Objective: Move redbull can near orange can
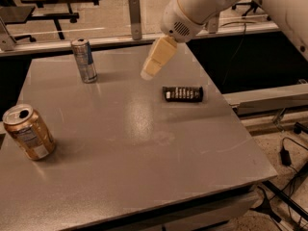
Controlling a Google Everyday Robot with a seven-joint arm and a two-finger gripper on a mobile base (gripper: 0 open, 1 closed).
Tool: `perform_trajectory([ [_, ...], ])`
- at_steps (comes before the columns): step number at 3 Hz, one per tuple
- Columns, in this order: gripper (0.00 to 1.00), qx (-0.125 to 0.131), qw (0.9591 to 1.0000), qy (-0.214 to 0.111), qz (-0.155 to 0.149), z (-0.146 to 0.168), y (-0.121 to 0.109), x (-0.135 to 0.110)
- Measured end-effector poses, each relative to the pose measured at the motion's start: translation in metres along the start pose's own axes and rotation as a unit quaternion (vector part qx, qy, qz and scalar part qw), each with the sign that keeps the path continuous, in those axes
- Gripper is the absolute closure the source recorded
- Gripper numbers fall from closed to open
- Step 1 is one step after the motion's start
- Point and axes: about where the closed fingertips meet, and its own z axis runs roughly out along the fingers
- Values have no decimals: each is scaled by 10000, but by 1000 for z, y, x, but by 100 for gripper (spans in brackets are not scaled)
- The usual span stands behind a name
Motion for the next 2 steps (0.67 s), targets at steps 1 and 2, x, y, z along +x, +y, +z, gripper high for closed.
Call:
perform_trajectory([
  [1, 0, -98, 9997, -177, 113, 29, -24, -14],
  [2, 0, -142, 9991, -368, 181, 51, -44, -33],
])
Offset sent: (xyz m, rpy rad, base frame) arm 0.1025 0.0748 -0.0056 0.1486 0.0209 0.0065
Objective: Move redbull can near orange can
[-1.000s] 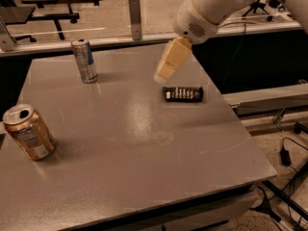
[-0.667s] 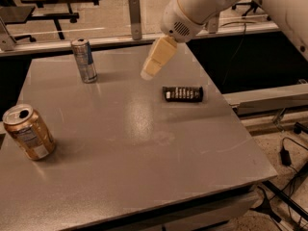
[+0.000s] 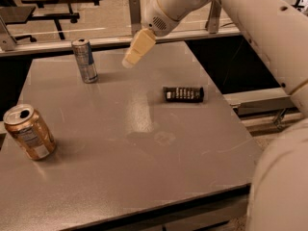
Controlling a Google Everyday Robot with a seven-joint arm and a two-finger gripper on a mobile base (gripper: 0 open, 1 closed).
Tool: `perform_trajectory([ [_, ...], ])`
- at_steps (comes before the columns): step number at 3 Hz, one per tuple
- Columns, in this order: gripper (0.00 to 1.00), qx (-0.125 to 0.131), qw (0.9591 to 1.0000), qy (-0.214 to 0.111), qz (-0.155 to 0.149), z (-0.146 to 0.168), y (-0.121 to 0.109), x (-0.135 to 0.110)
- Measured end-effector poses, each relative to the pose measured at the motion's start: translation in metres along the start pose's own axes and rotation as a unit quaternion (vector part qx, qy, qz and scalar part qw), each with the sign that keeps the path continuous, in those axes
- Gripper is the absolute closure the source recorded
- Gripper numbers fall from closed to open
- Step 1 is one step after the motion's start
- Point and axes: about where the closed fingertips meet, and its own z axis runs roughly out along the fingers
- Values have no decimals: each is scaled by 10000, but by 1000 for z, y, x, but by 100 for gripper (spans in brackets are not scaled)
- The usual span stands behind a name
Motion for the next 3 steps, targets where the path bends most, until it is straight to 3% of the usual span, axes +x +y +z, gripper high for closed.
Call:
perform_trajectory([
  [2, 0, 203, 9996, -170, 32, 49, -26, -43],
  [3, 0, 248, 9990, -334, 166, 71, -29, -64],
])
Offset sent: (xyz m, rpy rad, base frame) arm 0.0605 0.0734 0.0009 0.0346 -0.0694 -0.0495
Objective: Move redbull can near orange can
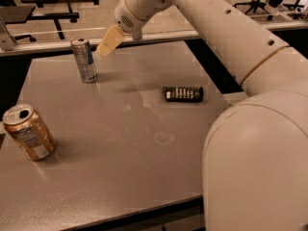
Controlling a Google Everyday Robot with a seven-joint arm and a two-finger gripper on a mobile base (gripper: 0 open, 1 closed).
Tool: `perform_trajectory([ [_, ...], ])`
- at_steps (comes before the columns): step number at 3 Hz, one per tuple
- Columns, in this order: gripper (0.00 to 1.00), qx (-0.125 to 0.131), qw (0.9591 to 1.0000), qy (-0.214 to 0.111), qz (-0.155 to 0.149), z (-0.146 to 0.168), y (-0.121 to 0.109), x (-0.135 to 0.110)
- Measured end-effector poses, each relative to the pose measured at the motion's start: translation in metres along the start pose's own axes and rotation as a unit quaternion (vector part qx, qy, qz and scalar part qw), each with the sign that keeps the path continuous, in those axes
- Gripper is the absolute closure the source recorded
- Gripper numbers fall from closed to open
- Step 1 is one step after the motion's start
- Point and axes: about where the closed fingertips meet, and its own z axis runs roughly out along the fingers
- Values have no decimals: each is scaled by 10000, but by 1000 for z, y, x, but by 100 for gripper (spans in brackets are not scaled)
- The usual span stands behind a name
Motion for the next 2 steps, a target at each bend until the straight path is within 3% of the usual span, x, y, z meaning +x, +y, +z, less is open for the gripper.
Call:
perform_trajectory([
  [2, 0, -304, 9994, -161, 67, 34, 22, -27],
])
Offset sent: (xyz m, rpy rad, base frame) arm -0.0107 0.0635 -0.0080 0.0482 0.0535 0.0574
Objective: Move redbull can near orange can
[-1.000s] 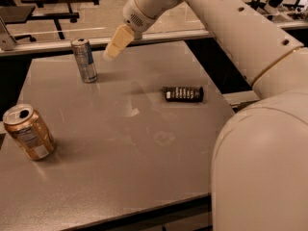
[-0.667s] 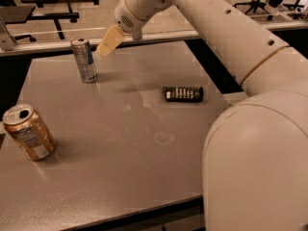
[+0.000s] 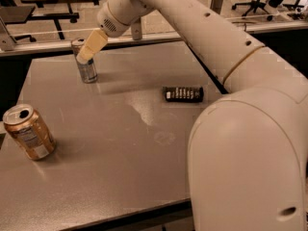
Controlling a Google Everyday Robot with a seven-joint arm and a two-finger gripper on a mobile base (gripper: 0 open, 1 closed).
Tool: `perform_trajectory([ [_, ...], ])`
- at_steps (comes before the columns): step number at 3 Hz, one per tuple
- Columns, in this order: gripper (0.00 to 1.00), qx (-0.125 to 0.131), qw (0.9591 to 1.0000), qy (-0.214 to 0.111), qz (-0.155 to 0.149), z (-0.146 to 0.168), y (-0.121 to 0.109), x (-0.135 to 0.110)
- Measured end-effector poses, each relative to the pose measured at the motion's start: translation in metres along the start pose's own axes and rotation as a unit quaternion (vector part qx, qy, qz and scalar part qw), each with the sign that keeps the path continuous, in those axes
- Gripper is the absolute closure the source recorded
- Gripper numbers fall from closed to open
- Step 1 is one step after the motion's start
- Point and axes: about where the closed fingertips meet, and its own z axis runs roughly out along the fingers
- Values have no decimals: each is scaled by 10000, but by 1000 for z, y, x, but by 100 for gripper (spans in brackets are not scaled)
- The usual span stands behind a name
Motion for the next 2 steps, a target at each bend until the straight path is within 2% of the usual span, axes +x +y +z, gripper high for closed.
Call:
perform_trajectory([
  [1, 0, -38, 10000, 17, -6, 5, 2, -1],
  [2, 0, -197, 9998, 83, -32, 24, 11, -5],
])
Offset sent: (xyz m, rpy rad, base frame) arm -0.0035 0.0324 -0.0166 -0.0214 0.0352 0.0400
